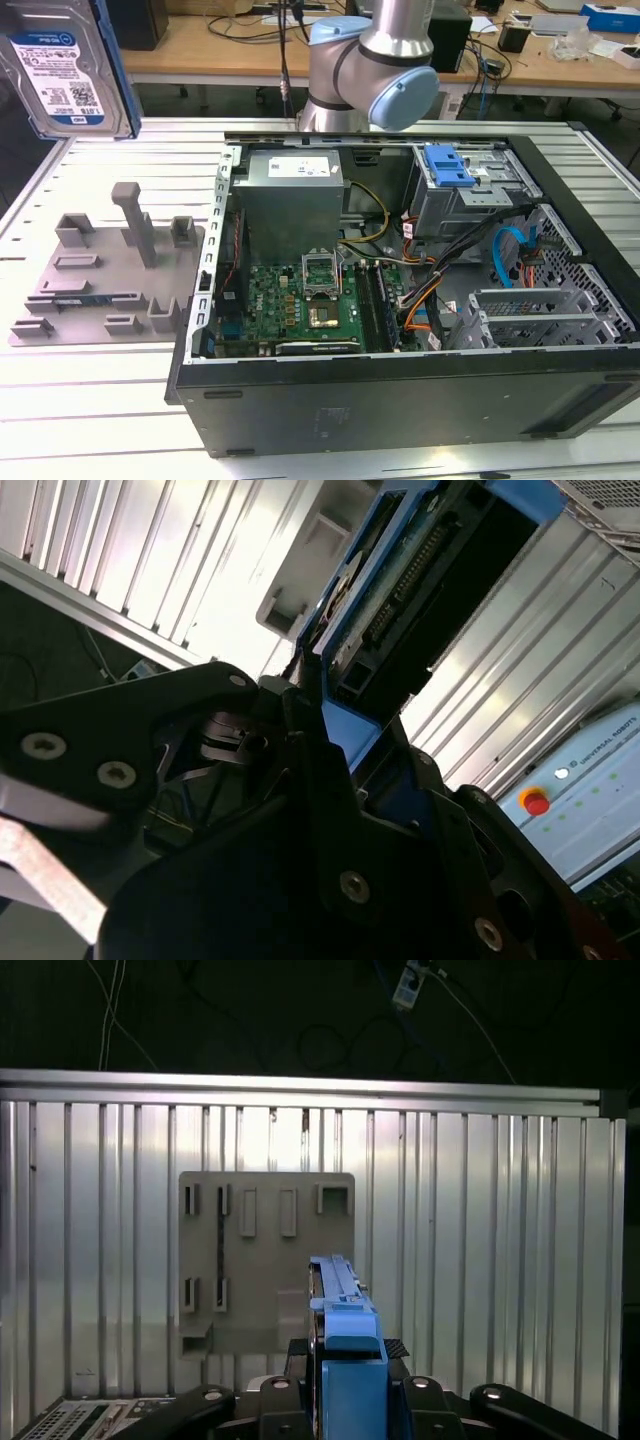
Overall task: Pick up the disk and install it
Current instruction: 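Pick up the disk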
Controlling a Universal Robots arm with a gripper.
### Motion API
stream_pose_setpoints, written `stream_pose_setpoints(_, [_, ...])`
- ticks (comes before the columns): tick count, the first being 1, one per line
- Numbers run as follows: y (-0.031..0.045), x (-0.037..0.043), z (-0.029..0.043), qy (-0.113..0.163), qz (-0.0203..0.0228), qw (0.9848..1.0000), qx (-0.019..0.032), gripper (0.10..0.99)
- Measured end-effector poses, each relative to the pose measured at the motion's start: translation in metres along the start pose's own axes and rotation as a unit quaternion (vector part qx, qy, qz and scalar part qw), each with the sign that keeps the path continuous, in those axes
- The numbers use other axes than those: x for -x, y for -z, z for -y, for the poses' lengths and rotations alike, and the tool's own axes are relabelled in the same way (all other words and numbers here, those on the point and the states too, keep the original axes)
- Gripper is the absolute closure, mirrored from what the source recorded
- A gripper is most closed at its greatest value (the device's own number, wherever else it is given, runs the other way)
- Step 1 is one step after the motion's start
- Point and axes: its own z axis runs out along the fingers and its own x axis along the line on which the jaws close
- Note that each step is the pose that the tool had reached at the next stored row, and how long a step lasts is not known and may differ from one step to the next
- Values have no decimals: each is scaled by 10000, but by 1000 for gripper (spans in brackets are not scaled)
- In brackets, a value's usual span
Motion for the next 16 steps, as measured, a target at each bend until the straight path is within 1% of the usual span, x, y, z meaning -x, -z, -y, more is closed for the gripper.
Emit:
stream_pose_setpoints(3, [73,-80,119,0,0,10000,1,718])
stream_pose_setpoints(4, [81,-94,139,0,0,10000,1,718])
stream_pose_setpoints(10, [103,-217,301,-1,0,10000,9,718])
stream_pose_setpoints(16, [109,-323,409,-1,0,10000,9,718])
